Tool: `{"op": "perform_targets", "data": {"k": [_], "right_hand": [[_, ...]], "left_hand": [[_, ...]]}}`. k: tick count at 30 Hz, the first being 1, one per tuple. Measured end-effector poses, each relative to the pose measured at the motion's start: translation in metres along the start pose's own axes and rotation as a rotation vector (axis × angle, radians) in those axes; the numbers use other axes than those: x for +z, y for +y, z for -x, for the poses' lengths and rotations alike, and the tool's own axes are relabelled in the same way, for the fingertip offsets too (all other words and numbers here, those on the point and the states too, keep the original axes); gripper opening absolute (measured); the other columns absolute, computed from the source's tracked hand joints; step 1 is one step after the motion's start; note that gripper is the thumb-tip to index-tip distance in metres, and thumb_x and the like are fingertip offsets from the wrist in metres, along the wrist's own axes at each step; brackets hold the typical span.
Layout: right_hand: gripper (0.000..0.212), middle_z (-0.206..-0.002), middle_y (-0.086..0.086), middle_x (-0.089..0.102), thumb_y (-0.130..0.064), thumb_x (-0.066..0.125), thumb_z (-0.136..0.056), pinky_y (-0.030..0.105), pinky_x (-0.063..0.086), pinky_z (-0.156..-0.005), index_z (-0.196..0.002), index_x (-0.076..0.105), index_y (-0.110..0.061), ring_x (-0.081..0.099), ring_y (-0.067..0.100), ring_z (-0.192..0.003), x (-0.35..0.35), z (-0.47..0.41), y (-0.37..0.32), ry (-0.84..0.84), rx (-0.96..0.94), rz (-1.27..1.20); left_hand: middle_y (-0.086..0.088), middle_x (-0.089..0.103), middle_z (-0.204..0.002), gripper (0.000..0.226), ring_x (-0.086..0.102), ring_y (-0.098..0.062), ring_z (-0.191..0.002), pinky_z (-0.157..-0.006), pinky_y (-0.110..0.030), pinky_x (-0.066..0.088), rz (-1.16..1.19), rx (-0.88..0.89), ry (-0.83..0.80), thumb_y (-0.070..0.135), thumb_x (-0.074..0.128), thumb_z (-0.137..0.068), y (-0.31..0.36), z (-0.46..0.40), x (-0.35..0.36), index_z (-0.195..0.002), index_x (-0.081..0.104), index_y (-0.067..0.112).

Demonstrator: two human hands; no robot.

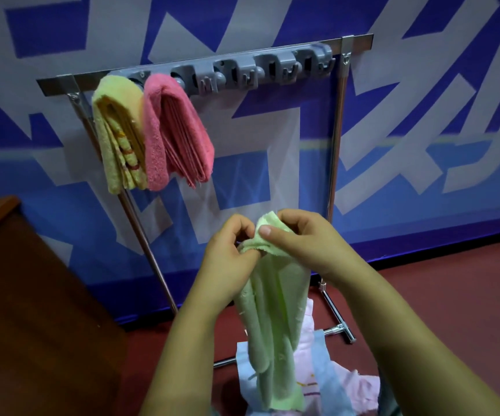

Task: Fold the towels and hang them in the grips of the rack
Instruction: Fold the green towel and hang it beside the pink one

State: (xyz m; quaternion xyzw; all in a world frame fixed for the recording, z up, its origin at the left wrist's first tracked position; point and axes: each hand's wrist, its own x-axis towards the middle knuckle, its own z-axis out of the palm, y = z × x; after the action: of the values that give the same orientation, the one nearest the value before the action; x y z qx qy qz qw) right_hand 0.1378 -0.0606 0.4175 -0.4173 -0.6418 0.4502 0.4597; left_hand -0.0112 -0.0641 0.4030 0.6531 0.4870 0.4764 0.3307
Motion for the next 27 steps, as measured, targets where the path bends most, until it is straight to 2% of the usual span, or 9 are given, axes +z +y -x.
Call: {"op": "perform_targets", "data": {"k": [2,6,9,13,17,21,23,25,27], "right_hand": [[0.011,-0.069,-0.003,0.058,-0.017,0.06,-0.09,0.021,0.044,-0.064,-0.08,0.065,-0.013,0.054,0.007,-0.068,0.002,0.0,-0.004,0.022,-0.054,-0.023],[0.014,-0.073,-0.003,0.059,-0.016,0.055,-0.093,0.028,0.046,-0.069,-0.082,0.063,-0.017,0.056,0.012,-0.074,-0.004,-0.008,-0.007,0.206,-0.091,-0.138],[0.015,-0.07,-0.007,0.061,-0.019,0.055,-0.093,0.027,0.048,-0.065,-0.081,0.065,-0.018,0.059,0.009,-0.07,-0.016,-0.011,-0.011,0.261,-0.074,-0.219],[0.015,-0.069,-0.001,0.06,-0.018,0.052,-0.094,0.022,0.051,-0.054,-0.085,0.062,-0.012,0.059,0.007,-0.058,-0.036,-0.011,-0.021,0.346,-0.048,-0.376],[0.017,-0.072,0.004,0.06,-0.017,0.05,-0.095,0.023,0.052,-0.057,-0.085,0.061,-0.01,0.06,0.011,-0.061,-0.058,-0.014,-0.025,0.453,-0.051,-0.446],[0.021,-0.061,-0.002,0.064,-0.018,0.05,-0.095,0.021,0.052,-0.053,-0.081,0.063,-0.01,0.061,0.009,-0.055,-0.077,-0.016,-0.031,0.508,-0.056,-0.465],[0.021,-0.059,-0.004,0.064,-0.019,0.051,-0.095,0.019,0.051,-0.051,-0.08,0.063,-0.011,0.06,0.006,-0.053,-0.085,-0.015,-0.033,0.527,-0.063,-0.471],[0.019,-0.066,-0.001,0.063,-0.022,0.053,-0.094,0.018,0.05,-0.051,-0.082,0.065,-0.013,0.059,0.005,-0.054,-0.092,-0.013,-0.033,0.551,-0.064,-0.467],[0.017,-0.068,-0.001,0.062,-0.023,0.055,-0.093,0.017,0.05,-0.051,-0.084,0.066,-0.013,0.059,0.006,-0.055,-0.098,-0.01,-0.031,0.564,-0.061,-0.457]], "left_hand": [[-0.003,0.059,-0.076,0.034,0.052,-0.013,-0.065,-0.061,-0.029,0.045,0.035,-0.015,0.015,0.0,0.068,-0.075,0.0,0.0,0.0,-0.079,0.049,0.028],[-0.011,0.068,-0.089,0.043,0.067,-0.025,-0.083,-0.077,-0.038,0.054,-0.036,-0.091,-0.067,0.009,0.079,-0.07,-0.002,-0.003,-0.01,-0.096,0.051,0.029],[-0.006,0.072,-0.091,0.027,0.069,-0.021,-0.087,-0.081,-0.042,0.055,-0.139,-0.16,-0.182,0.015,0.079,-0.072,-0.01,-0.002,-0.026,-0.094,0.062,0.017],[-0.009,0.072,-0.084,0.037,0.067,-0.016,-0.076,-0.077,-0.043,0.053,-0.2,-0.263,-0.295,0.037,0.08,-0.057,-0.029,0.0,-0.053,-0.083,0.067,0.013],[0.001,0.065,-0.064,0.038,0.059,-0.007,-0.061,-0.059,-0.024,0.047,-0.182,-0.311,-0.238,0.047,0.077,-0.048,-0.039,0.005,-0.081,-0.068,0.067,0.017],[-0.001,0.063,-0.062,0.029,0.057,-0.008,-0.058,-0.055,-0.017,0.045,-0.068,-0.263,-0.123,0.04,0.079,-0.048,-0.034,-0.001,-0.104,-0.064,0.067,0.019],[-0.001,0.063,-0.063,0.015,0.057,-0.011,-0.061,-0.058,-0.017,0.047,0.045,-0.233,-0.027,0.018,0.08,-0.064,-0.032,-0.006,-0.108,-0.068,0.066,0.014],[0.002,0.063,-0.061,0.014,0.056,-0.011,-0.058,-0.053,-0.016,0.049,0.222,-0.234,0.098,-0.002,0.067,-0.077,-0.032,-0.01,-0.11,-0.074,0.063,0.011],[0.001,0.066,-0.062,0.014,0.06,-0.011,-0.059,-0.053,-0.016,0.052,0.369,-0.238,0.183,-0.004,0.058,-0.083,-0.029,-0.013,-0.11,-0.081,0.061,0.009]]}}
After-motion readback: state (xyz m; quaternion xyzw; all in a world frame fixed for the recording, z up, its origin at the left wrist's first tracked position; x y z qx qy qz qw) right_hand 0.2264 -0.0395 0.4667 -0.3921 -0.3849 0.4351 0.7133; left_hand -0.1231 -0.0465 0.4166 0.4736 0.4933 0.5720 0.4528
